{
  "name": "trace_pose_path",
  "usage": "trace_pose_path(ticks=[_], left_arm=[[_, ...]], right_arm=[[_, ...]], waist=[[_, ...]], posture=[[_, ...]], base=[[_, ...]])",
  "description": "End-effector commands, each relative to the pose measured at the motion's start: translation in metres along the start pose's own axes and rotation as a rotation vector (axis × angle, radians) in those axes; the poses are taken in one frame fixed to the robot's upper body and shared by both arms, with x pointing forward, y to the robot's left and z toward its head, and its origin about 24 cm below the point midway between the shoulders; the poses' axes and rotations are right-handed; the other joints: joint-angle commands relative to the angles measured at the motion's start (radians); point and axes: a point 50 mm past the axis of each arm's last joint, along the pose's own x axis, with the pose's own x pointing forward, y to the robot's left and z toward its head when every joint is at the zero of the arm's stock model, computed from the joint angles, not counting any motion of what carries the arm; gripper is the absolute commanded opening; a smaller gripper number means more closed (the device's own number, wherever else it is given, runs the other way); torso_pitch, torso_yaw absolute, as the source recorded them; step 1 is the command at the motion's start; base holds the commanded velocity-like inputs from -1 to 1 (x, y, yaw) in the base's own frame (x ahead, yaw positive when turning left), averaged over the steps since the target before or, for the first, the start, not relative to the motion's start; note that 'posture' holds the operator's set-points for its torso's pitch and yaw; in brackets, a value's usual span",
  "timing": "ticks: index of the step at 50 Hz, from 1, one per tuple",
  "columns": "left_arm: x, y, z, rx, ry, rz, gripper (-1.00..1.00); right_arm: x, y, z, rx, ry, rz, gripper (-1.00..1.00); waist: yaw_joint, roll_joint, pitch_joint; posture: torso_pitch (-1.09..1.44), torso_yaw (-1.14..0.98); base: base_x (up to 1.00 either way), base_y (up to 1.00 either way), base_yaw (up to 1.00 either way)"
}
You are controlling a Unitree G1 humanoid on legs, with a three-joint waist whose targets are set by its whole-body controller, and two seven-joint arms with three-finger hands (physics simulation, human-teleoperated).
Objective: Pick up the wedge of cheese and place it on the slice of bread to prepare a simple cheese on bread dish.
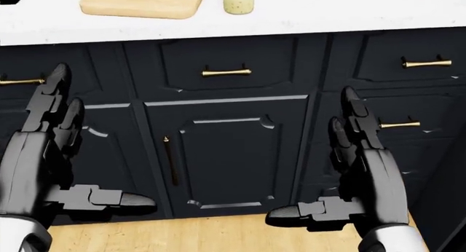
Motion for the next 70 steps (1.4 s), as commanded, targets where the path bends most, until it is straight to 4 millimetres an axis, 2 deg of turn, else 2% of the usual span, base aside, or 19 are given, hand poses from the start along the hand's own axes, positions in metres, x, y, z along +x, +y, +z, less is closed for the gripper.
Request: trace_pose_path(ticks=[1,5,7,9,14,17,22,24,25,31,35,36,38,42,46,55,60,61,70], left_arm=[[-0.001,0.003,0.016,0.018,-0.089,0.021,1.0],[-0.001,0.004,0.018,0.02,-0.092,0.021,1.0],[-0.001,0.004,0.019,0.021,-0.095,0.023,1.0],[0.0,0.004,0.021,0.022,-0.098,0.023,1.0],[0.002,0.004,0.031,0.028,-0.113,0.02,1.0],[0.003,0.003,0.033,0.029,-0.115,0.016,1.0],[0.003,0.003,0.034,0.029,-0.118,0.015,1.0],[0.003,0.003,0.034,0.029,-0.118,0.015,1.0],[0.003,0.004,0.034,0.031,-0.119,0.015,1.0],[0.002,0.005,0.038,0.031,-0.121,0.017,1.0],[0.001,0.005,0.039,0.037,-0.121,0.012,1.0],[0.001,0.006,0.039,0.037,-0.123,0.013,1.0],[0.0,0.006,0.04,0.036,-0.124,0.014,1.0],[0.0,0.006,0.044,0.035,-0.13,0.016,1.0],[-0.001,0.006,0.045,0.032,-0.134,0.016,1.0],[0.001,0.005,0.039,0.028,-0.128,0.016,1.0],[0.0,0.005,0.04,0.029,-0.129,0.017,1.0],[-0.001,0.005,0.041,0.03,-0.129,0.016,1.0],[0.0,0.004,0.043,0.034,-0.133,0.012,1.0]], right_arm=[[0.0,0.008,0.018,0.034,-0.095,0.045,1.0],[0.0,0.004,0.024,0.04,-0.125,0.026,1.0],[0.001,0.003,0.022,0.04,-0.129,0.026,1.0],[0.0,0.002,0.027,0.048,-0.149,0.019,1.0],[-0.002,-0.002,0.039,0.007,-0.172,-0.019,1.0],[-0.004,-0.004,0.043,-0.001,-0.189,-0.034,1.0],[-0.008,-0.005,0.048,-0.006,-0.208,-0.048,1.0],[-0.009,-0.007,0.049,-0.008,-0.214,-0.052,1.0],[-0.01,-0.007,0.05,-0.008,-0.217,-0.054,1.0],[-0.012,-0.009,0.057,-0.015,-0.237,-0.059,1.0],[-0.012,-0.01,0.057,-0.019,-0.232,-0.067,1.0],[-0.012,-0.011,0.059,-0.019,-0.237,-0.068,1.0],[-0.013,-0.012,0.062,-0.02,-0.245,-0.071,1.0],[-0.015,-0.013,0.068,-0.02,-0.256,-0.078,1.0],[-0.016,-0.014,0.067,-0.023,-0.253,-0.08,1.0],[-0.015,-0.017,0.063,-0.009,-0.254,-0.088,1.0],[-0.015,-0.018,0.064,-0.006,-0.256,-0.093,1.0],[-0.016,-0.018,0.064,-0.005,-0.258,-0.094,1.0],[-0.018,-0.02,0.074,-0.005,-0.279,-0.103,1.0]], waist=[[0.038,-0.046,-0.013],[-0.002,0.026,0.007],[0.008,0.086,-0.039],[0.02,0.034,0.013],[0.019,0.033,-0.021],[0.022,0.007,0.031],[0.032,-0.043,0.004],[0.027,-0.109,-0.026],[0.018,-0.056,0.016],[0.012,-0.029,-0.008],[0.024,0.065,-0.024],[0.026,0.015,-0.028],[0.042,0.049,0.002],[0.041,0.015,-0.007],[0.008,-0.087,-0.022],[-0.028,-0.009,-0.007],[-0.027,0.138,-0.025],[-0.017,0.089,-0.009],[0.02,0.047,-0.011]], posture=[[0.0,0.0],[0.0,0.0],[0.0,0.0],[0.0,0.0],[0.0,0.0],[0.0,0.0],[0.0,0.0],[0.0,0.0],[0.0,0.0],[0.0,0.0],[0.0,0.0],[0.0,0.0],[0.0,0.0],[0.0,0.0],[0.0,0.0],[0.0,0.0],[0.0,0.0],[0.0,0.0],[0.0,0.0]], base=[[0.12,0.0,0.96],[0.11,0.0,1.0],[0.11,0.0,1.0],[0.09,0.6,0.0],[0.07,0.0,0.0],[0.54,0.0,0.0],[0.62,0.0,0.0],[0.62,0.0,0.0],[0.62,0.0,0.0],[0.5,0.0,0.0],[0.13,0.16,0.0],[0.13,0.27,0.0],[0.13,0.29,0.0],[0.13,0.33,0.0],[0.17,0.36,0.0],[0.31,0.38,0.0],[0.39,0.21,0.0],[0.39,0.2,0.0],[0.38,0.03,0.0]])
